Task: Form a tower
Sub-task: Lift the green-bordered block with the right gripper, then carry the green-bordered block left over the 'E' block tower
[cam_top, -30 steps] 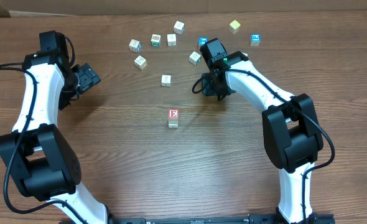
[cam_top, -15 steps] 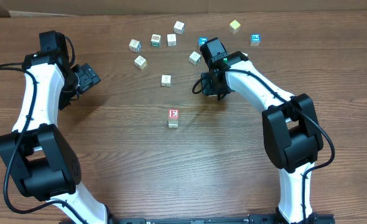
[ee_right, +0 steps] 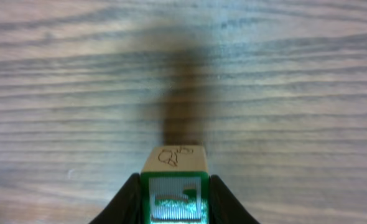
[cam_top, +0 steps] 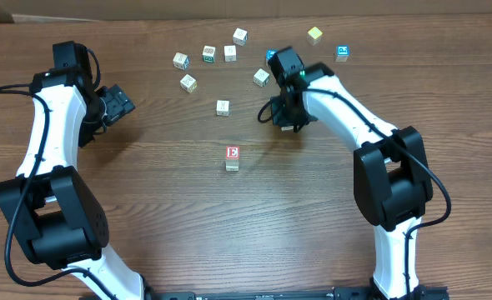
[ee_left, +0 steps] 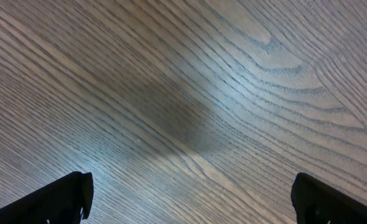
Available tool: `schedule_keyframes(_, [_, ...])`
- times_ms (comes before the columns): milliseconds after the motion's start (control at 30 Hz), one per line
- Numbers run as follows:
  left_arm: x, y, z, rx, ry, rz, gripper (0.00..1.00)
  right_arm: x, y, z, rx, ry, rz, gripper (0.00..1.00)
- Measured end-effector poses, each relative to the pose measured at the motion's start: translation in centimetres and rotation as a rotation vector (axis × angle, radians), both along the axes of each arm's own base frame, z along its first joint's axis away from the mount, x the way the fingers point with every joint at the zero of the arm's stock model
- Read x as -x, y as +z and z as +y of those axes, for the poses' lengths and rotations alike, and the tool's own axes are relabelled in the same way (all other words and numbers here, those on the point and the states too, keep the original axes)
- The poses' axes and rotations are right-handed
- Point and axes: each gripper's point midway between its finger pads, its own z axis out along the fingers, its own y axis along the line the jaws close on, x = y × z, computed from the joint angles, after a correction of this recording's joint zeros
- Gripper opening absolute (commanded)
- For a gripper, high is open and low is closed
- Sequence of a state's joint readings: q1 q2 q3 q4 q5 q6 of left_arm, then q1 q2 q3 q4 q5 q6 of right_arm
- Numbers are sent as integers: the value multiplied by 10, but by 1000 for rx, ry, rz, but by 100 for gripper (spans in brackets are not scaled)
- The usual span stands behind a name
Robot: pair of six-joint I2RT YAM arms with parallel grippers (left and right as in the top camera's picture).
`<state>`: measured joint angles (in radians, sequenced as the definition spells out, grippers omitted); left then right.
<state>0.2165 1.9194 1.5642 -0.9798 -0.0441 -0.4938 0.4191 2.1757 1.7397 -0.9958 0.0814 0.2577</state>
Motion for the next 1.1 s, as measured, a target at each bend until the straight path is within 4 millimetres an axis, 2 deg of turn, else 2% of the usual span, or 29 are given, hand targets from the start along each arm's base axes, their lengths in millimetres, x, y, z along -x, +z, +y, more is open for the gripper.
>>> schedule_keyframes(67, [0,0,0,-1,0,-1,99,-3,20,2,-2,0,0,23])
schedule_keyframes(167, [0,0,0,0,0,0,99,-12,63,8,-37,-7,-40,23])
schedule_keyframes(333, [0,0,0,0,0,0,100,4,138,15,-137,-64,-42,23])
schedule_keyframes(467, [0,0,0,0,0,0,100,24,171,20,-215,-101,-12,19])
schedule_keyframes(767, [0,0,0,0,0,0,100,72,167,29,-214,-125,170,17])
schedule_keyframes(933, [0,0,0,0,0,0,100,85,167,55,-214,-93,169,17])
schedule_keyframes(1100, [0,0,0,0,0,0,100,98,166,78,-163,-78,130,13])
